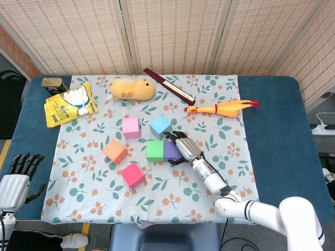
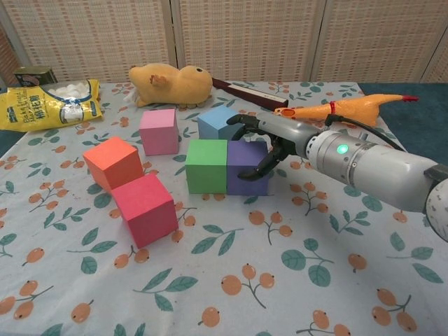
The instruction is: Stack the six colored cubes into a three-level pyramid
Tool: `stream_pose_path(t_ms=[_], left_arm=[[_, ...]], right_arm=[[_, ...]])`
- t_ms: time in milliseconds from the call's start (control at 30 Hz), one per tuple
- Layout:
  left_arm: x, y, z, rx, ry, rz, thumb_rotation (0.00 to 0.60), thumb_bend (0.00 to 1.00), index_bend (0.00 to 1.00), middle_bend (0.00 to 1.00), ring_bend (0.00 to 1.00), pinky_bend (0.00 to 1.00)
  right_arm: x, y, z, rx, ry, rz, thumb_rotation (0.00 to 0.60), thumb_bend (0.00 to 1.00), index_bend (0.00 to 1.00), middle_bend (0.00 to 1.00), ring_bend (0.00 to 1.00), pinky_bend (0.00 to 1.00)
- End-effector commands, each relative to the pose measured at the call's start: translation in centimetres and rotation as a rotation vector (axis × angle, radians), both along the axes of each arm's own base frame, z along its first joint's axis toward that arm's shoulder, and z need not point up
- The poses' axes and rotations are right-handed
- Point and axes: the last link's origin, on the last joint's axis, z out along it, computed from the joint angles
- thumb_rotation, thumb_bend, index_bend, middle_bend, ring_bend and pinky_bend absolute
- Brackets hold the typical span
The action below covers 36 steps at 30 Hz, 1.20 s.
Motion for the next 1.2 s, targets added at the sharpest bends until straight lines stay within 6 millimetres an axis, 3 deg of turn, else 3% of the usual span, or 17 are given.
stream_pose_path(t_ms=[33, 567, 733, 833, 967, 1200], left_arm=[[0.0, 0.0, 0.0, -0.002, 0.002, -0.001, 0.6, 0.33, 0.14, 0.11, 0.06, 0.03], [0.1, 0.0, 0.0, -0.004, 0.003, -0.001, 0.6, 0.33, 0.14, 0.11, 0.06, 0.03], [0.2, 0.2, 0.0, -0.008, 0.01, -0.006, 0.6, 0.33, 0.14, 0.11, 0.06, 0.03], [0.4, 0.6, 0.0, -0.023, 0.015, -0.021, 0.6, 0.33, 0.14, 0.11, 0.06, 0.03], [0.8, 1.8, -0.1, -0.078, -0.036, -0.038, 0.6, 0.33, 0.15, 0.11, 0.07, 0.03], [2.4, 6.0, -1.0, -0.191, -0.124, -0.073, 0.6, 0.37, 0.25, 0.23, 0.19, 0.14]], right_arm=[[0.0, 0.0, 0.2, -0.003, 0.0, 0.0, 0.6, 0.15, 0.0, 0.14, 0.0, 0.0], [0.1, -0.3, 0.1, -0.017, 0.014, 0.011, 0.6, 0.15, 0.0, 0.14, 0.0, 0.0], [0.0, 0.0, 1.3, -0.032, -0.006, 0.027, 0.6, 0.15, 0.0, 0.14, 0.0, 0.0], [0.1, 0.3, 3.4, -0.056, -0.026, 0.052, 0.6, 0.15, 0.0, 0.15, 0.0, 0.0], [-0.6, 0.7, 8.2, -0.136, -0.061, 0.08, 0.6, 0.15, 0.0, 0.14, 0.0, 0.0], [-4.9, 2.4, 16.9, -0.292, -0.032, 0.048, 0.6, 0.15, 0.0, 0.14, 0.0, 0.0]])
